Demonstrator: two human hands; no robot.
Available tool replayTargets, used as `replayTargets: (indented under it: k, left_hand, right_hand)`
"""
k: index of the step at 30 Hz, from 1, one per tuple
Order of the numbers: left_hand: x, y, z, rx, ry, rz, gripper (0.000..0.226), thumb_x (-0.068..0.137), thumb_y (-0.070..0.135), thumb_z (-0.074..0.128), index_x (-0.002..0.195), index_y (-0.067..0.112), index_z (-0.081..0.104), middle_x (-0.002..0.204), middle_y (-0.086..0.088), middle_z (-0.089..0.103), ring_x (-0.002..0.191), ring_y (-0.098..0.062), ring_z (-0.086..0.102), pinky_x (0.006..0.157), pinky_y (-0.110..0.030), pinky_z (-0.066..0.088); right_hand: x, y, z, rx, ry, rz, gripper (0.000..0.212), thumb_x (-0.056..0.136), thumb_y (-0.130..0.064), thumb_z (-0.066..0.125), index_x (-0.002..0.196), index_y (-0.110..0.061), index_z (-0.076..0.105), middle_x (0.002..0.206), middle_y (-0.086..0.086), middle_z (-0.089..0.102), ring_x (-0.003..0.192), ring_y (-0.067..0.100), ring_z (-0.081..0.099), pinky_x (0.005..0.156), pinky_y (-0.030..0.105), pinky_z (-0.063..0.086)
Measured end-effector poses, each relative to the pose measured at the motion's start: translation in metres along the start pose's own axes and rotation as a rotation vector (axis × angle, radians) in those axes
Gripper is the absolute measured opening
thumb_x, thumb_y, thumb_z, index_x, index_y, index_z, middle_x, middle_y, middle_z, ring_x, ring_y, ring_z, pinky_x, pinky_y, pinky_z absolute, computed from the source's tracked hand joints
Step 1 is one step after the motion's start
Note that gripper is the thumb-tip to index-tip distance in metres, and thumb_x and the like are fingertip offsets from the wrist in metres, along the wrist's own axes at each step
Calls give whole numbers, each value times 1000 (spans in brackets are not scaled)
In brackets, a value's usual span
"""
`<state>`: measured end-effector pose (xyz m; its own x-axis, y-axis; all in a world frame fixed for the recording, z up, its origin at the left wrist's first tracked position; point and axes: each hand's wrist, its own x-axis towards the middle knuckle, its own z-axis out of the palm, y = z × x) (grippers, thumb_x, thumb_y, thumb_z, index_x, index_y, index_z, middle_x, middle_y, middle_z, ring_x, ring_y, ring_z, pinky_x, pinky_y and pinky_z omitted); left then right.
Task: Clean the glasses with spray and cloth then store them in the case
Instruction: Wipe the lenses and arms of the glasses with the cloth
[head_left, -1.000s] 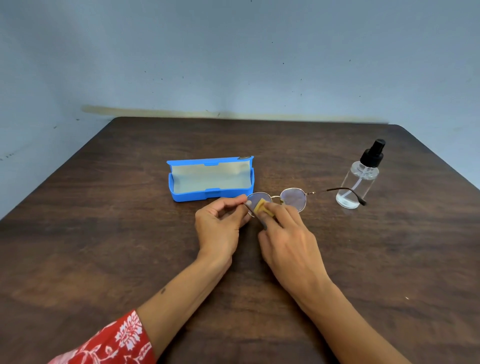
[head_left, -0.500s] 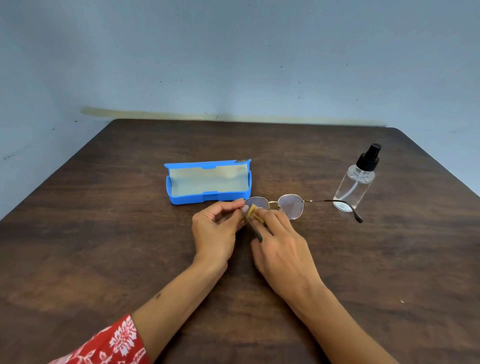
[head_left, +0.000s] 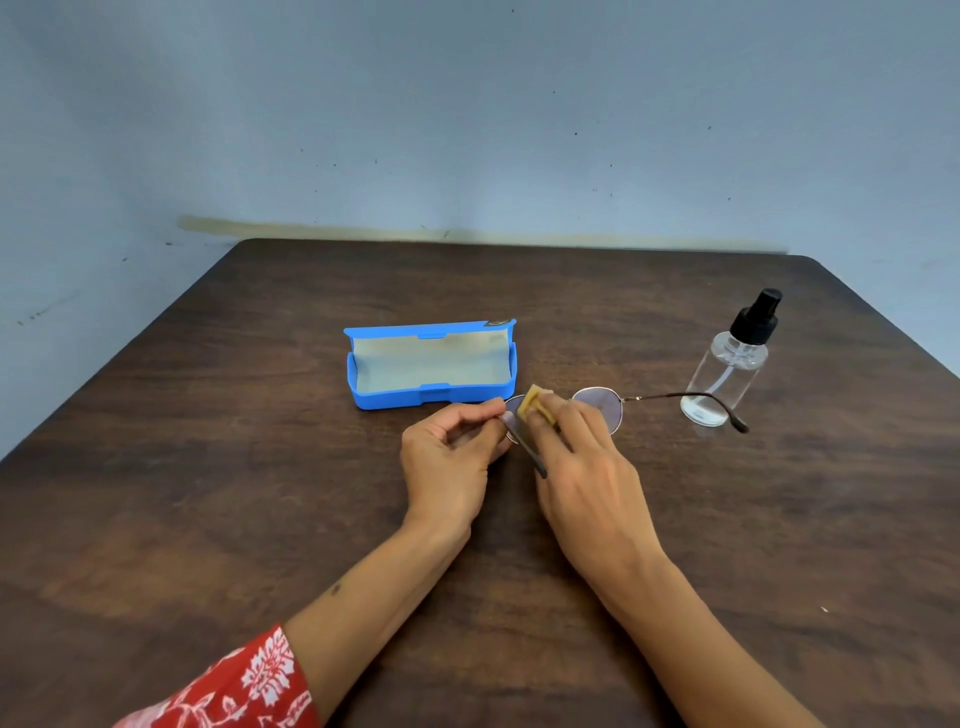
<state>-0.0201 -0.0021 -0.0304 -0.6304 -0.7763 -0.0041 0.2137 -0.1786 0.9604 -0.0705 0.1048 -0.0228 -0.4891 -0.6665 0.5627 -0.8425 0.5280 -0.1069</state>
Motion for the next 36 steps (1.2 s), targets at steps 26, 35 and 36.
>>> replayTargets:
  k: [26,35,36]
  left_hand:
    - [-2,0,-1,-22,-41,-1,20,78,-6,68,81,14,74,82,-3,76,86,-16,71,76,-30,59]
    - [-1,-2,0,-21,-44,13,23,77,-7,69,78,16,75,81,-2,76,84,-13,71,75,-28,59]
    - [-1,-2,-1,-12,-44,15,24,77,-6,69,78,17,75,81,-2,76,85,-13,71,75,-28,59]
  right_hand:
    - [-1,5,4,-12,16,-17,30,77,-1,64,107,0,67,105,11,67,97,27,65,74,29,57]
    - [3,2,5,-29,30,5,27,80,-3,62,106,0,68,106,11,68,100,25,65,79,27,55]
    - [3,2,5,-32,21,41,30,77,-3,68,107,0,68,107,12,68,100,25,64,78,27,56]
